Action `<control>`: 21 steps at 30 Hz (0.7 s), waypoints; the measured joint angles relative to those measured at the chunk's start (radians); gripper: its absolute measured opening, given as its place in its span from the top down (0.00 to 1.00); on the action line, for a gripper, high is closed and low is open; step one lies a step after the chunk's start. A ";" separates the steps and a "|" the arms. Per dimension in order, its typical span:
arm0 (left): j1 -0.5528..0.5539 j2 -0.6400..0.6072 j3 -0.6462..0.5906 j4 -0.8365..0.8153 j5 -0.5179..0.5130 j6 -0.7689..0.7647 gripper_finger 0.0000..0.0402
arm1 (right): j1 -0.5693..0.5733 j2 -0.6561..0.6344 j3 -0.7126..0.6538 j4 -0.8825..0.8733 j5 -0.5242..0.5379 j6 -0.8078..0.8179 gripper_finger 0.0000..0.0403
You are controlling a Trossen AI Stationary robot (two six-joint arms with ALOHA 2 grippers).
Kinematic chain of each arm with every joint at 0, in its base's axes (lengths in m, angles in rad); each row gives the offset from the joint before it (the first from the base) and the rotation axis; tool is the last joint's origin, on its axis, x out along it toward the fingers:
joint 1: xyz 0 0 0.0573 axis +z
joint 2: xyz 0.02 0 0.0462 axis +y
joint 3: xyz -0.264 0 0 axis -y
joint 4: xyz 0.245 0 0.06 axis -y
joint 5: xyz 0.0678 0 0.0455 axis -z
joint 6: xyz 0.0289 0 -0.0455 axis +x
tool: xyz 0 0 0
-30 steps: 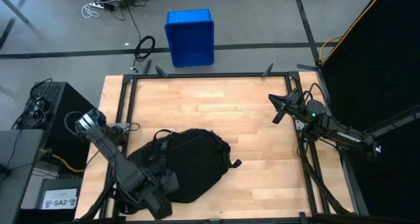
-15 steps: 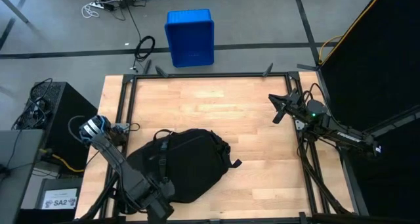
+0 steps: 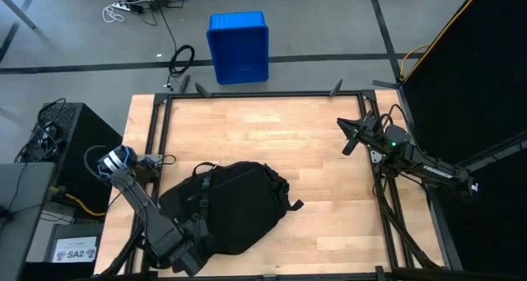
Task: Unpack backpack
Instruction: Open the backpack
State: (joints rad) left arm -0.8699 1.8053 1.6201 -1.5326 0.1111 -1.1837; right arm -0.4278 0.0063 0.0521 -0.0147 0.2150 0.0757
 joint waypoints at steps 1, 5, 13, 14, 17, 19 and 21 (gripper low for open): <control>-0.007 0.000 0.015 0.008 -0.020 0.002 0.59 | 0.000 0.000 0.000 0.000 0.000 0.000 0.98; -0.046 0.000 0.033 0.077 -0.154 0.003 0.58 | 0.000 0.000 0.000 0.002 0.000 0.000 0.99; -0.054 0.000 0.033 0.220 -0.245 -0.047 0.48 | 0.000 0.000 0.000 0.002 0.000 0.000 0.99; -0.054 0.000 0.032 0.257 -0.277 -0.039 0.45 | 0.000 0.000 0.000 0.003 0.000 0.000 0.99; -0.053 0.000 0.015 0.324 -0.357 -0.004 0.37 | 0.000 0.000 0.000 0.002 0.000 0.000 0.98; -0.053 0.000 -0.003 0.323 -0.389 -0.001 0.32 | 0.000 0.000 0.000 0.004 0.000 0.000 0.98; -0.053 0.001 -0.027 0.326 -0.399 0.000 0.27 | 0.000 0.000 0.000 0.006 0.000 0.000 0.98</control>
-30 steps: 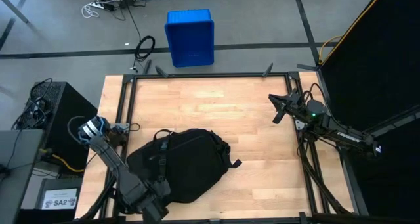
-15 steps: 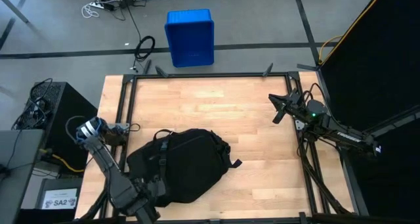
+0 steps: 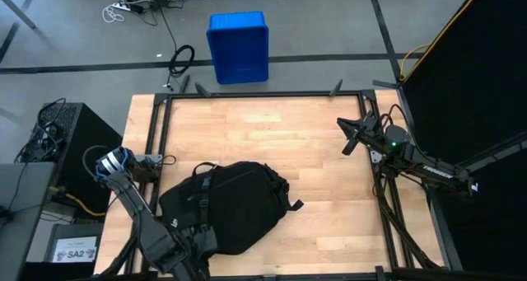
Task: Unpack backpack
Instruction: Open the backpack
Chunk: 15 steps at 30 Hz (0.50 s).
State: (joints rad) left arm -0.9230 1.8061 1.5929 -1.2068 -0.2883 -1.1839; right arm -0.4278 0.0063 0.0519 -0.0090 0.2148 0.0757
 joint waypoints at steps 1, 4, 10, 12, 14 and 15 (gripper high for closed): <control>0.000 0.000 -0.018 0.003 -0.001 -0.001 0.25 | 0.000 0.000 0.000 0.000 0.000 0.000 0.99; 0.000 0.032 -0.050 0.009 0.001 -0.001 0.21 | 0.000 0.000 0.000 0.000 0.000 0.000 1.00; 0.000 0.170 -0.056 -0.020 0.082 0.081 0.19 | 0.000 0.000 0.000 0.001 0.000 0.000 0.99; 0.000 0.215 -0.052 -0.029 0.102 0.103 0.19 | 0.000 0.000 0.000 0.001 0.000 0.000 0.98; 0.000 0.256 -0.051 -0.028 0.116 0.134 0.19 | 0.000 0.000 0.000 0.001 0.000 0.000 0.98; 0.000 0.275 -0.053 -0.031 0.121 0.152 0.20 | 0.000 0.000 0.000 0.001 0.000 0.000 0.98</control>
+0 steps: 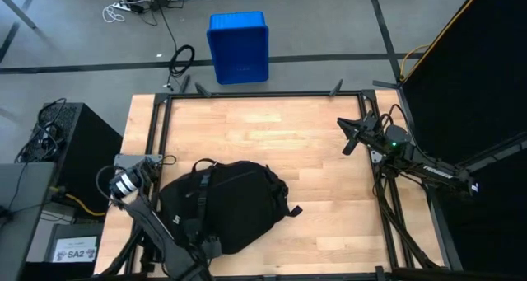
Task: Unpack backpack
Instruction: Open the backpack
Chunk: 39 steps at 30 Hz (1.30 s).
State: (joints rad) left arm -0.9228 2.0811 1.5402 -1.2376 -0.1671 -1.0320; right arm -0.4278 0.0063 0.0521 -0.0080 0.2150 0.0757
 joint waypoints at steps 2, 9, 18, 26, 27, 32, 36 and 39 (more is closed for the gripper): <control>0.006 0.029 0.000 -0.012 0.001 0.028 0.21 | 0.000 0.000 0.000 0.000 0.000 0.000 0.99; 0.031 0.063 -0.001 -0.047 -0.041 0.032 0.49 | 0.000 0.000 0.000 0.014 0.000 0.000 1.00; 0.086 0.074 0.012 -0.197 -0.092 0.052 0.98 | 0.000 0.000 0.000 0.014 0.000 0.000 0.98; 0.143 0.030 0.268 -0.325 -0.299 0.129 1.00 | 0.000 0.000 0.000 0.014 0.000 0.000 1.00; 0.148 0.015 0.301 -0.322 -0.338 0.146 1.00 | 0.000 0.000 0.000 0.014 0.000 0.000 0.99; 0.156 -0.021 0.505 -0.333 -0.553 0.220 1.00 | 0.000 0.000 0.000 0.019 0.000 0.000 0.98; 0.157 -0.029 0.670 -0.332 -0.671 0.317 1.00 | 0.000 0.000 0.000 0.019 0.000 0.000 0.99; 0.156 -0.029 0.770 -0.329 -0.741 0.394 1.00 | 0.000 0.000 0.000 0.022 0.000 0.000 1.00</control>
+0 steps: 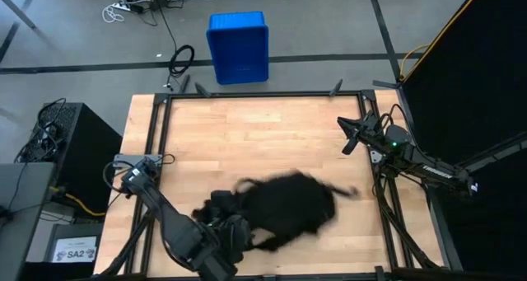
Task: Unpack backpack
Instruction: Open the backpack
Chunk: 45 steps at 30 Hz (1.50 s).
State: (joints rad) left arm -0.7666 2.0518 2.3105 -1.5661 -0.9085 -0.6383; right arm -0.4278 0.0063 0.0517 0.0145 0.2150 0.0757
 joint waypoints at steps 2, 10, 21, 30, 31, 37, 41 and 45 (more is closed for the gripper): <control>0.000 0.000 0.044 0.001 -0.034 0.037 1.00 | 0.000 0.000 0.000 0.000 0.000 0.000 1.00; 0.014 -0.046 0.043 -0.008 -0.114 0.084 1.00 | 0.000 0.000 0.000 0.000 0.001 -0.001 0.98; 0.079 -0.046 0.044 -0.004 -0.089 0.088 1.00 | 0.000 0.000 0.000 -0.001 0.003 -0.085 0.99; 0.262 -0.078 0.045 -0.007 -0.044 0.108 1.00 | 0.000 0.000 0.000 0.000 0.003 -0.081 0.98; 0.290 -0.083 0.045 -0.008 -0.021 0.112 1.00 | 0.000 0.000 0.000 0.001 0.003 -0.068 0.99; 0.461 -0.086 0.046 -0.003 0.129 0.186 1.00 | 0.000 0.000 0.000 0.053 -0.026 0.217 1.00; 0.538 -0.086 0.047 -0.001 0.218 0.225 1.00 | 0.000 0.000 0.000 0.086 -0.099 0.362 0.98; 0.581 -0.086 0.047 0.000 0.254 0.263 1.00 | 0.000 0.000 0.000 0.124 -0.197 0.408 0.98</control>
State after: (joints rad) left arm -0.1853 1.9656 2.3573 -1.5661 -0.6544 -0.3751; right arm -0.4274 0.0067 0.0517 0.1390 0.0180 0.4836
